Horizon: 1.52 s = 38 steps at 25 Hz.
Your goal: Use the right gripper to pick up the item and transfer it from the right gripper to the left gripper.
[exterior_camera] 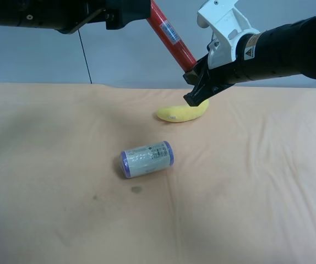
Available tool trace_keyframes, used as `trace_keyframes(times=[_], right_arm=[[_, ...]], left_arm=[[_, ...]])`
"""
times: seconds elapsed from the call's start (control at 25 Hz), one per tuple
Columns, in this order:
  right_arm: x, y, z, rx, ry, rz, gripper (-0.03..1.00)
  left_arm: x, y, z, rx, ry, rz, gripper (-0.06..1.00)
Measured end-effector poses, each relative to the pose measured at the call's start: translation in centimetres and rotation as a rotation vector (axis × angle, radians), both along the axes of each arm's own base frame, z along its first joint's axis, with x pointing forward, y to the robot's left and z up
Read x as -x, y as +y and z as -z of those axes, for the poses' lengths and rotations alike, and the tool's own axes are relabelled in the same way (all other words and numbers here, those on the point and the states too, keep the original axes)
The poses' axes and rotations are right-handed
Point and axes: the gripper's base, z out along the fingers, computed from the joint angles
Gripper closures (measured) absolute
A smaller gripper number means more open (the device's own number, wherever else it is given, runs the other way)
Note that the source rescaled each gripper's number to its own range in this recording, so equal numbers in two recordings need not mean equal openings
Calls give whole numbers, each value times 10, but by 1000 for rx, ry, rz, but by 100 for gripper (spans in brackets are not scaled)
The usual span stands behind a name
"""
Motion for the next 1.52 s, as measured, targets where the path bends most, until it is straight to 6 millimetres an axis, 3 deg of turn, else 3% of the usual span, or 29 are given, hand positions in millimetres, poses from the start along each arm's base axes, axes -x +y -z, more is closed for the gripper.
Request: trace_keyframes(times=[0.56,0.88,1.52], right_arm=[[0,0,0,0,0,0,96],[0,0,0,0,0,0,96],[0,0,0,-1,-1,0,96]], left_arm=[[-43,-26,-2,113,66,-69,-6],[-57,-17,7,175,135,-138,-6],[-61,-20,14,201,184,-136,-6]])
